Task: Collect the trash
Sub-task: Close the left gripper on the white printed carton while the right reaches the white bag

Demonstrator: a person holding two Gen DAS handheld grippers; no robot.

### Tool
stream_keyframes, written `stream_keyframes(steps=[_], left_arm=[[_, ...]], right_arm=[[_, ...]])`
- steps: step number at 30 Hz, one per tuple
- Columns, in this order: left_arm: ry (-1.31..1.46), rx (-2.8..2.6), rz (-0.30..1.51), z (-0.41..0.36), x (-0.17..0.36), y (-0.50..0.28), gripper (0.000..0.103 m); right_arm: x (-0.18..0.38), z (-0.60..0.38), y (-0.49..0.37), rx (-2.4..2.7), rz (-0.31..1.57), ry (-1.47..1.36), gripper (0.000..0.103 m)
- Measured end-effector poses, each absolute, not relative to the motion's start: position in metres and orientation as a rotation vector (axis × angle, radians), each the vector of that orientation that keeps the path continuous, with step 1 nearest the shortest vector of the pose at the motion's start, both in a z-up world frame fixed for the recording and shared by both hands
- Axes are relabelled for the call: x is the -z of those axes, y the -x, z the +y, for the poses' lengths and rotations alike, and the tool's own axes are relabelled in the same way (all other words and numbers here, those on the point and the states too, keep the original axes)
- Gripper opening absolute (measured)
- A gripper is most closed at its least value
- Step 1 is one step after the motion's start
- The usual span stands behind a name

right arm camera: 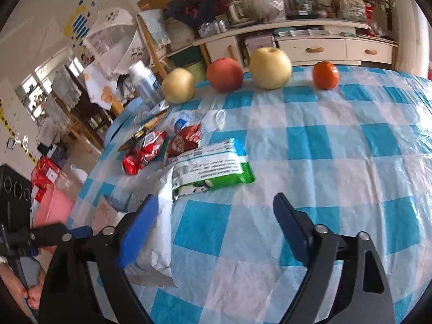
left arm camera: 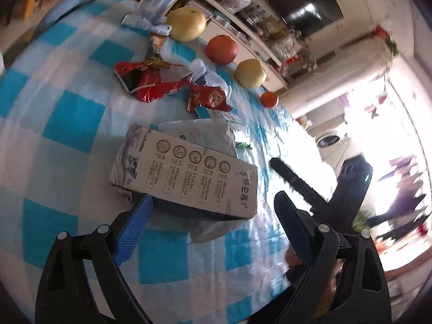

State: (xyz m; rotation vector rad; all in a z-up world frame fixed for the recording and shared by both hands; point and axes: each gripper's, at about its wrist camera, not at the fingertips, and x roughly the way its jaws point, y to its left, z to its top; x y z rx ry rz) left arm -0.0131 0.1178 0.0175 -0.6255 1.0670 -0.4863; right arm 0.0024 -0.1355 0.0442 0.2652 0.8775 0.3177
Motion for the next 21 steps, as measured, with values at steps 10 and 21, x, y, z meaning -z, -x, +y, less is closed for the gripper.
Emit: stream_keyframes(steps=[10, 21], left_arm=[[0.718, 0.453, 1.070, 0.121, -0.007, -0.004, 0.091], [0.550, 0.353, 1.073, 0.116, -0.006, -0.018, 0.091]], right_arm=[[-0.043, -0.075, 0.018, -0.406, 0.842, 0.045, 0.067], [-0.038, -0.044, 0.034, -0.497, 0.824, 0.149, 0.067]])
